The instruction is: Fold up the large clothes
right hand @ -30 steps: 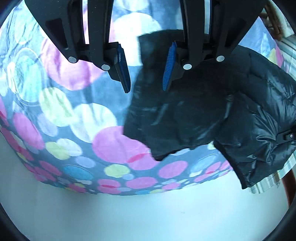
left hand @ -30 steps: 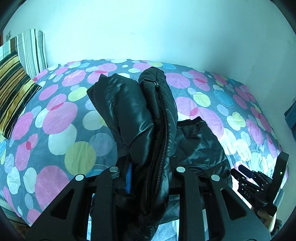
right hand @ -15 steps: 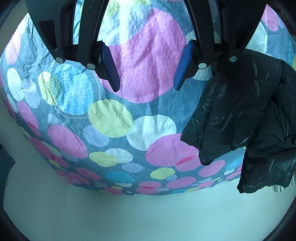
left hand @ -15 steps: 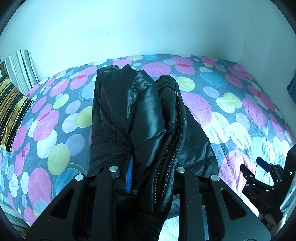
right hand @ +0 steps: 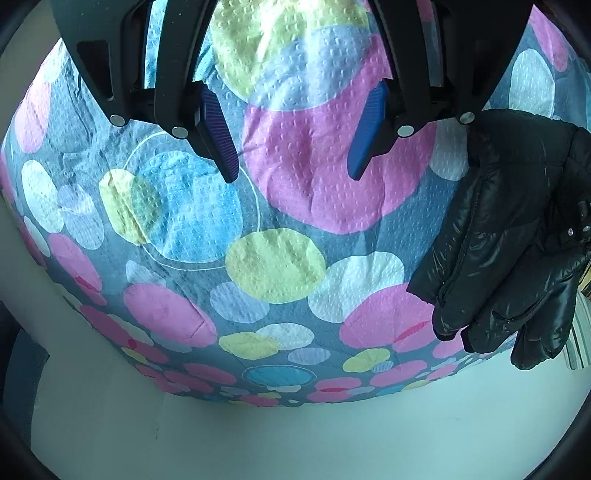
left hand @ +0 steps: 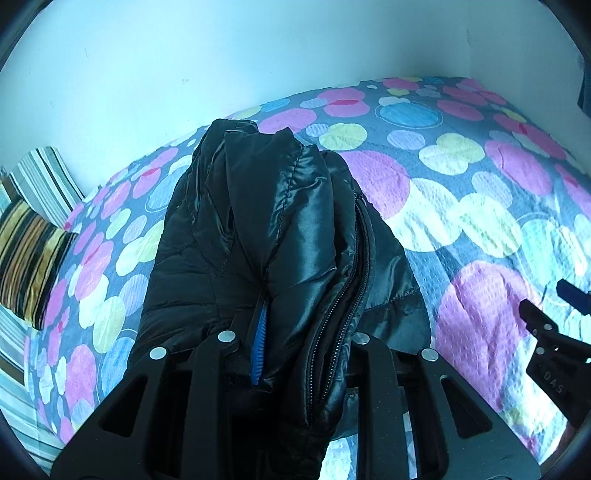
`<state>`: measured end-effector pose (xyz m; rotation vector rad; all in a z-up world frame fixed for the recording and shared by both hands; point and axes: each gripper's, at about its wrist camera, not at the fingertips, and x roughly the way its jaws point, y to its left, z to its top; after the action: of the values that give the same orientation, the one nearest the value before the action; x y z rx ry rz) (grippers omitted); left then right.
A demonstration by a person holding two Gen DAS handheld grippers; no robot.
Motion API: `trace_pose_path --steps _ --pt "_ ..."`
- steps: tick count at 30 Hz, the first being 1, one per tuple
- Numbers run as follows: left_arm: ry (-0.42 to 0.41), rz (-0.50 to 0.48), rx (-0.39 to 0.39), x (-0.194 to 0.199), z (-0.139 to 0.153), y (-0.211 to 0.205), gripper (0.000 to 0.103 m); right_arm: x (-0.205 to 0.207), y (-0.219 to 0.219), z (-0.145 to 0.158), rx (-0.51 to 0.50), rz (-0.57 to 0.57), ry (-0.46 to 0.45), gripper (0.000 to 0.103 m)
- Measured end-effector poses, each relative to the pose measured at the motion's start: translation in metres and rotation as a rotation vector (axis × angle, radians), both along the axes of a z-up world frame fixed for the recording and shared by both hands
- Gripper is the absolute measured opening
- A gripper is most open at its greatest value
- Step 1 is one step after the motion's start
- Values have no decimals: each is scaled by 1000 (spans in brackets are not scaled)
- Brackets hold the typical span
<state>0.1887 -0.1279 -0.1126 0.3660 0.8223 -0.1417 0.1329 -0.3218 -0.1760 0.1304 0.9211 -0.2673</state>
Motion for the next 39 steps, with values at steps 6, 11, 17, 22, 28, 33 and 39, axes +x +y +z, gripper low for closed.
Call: trace_pose_path --steps 6,11,17,22,28,33,39 --pt "-41 -10 43 -9 -14 -13 24 -1 -4 -5 8 -5 14 61" --pt "-51 -12 60 -11 -20 -18 24 -2 -3 -5 6 -5 15 61" --pt "-74 -20 89 -15 -21 -22 24 -3 -3 -4 2 -4 16 61" --pt "-80 -26 64 -17 -14 -18 30 -8 -3 1 -13 -4 12 61" --pt "-68 -42 -36 -26 6 -5 41 -13 2 12 -34 6 1 61" --pt "-54 -78 -155 -46 38 20 41 -15 14 25 -42 31 -19 61" --pt "-135 -52 -291 -59 93 87 53 -8 38 45 -41 93 -49 61"
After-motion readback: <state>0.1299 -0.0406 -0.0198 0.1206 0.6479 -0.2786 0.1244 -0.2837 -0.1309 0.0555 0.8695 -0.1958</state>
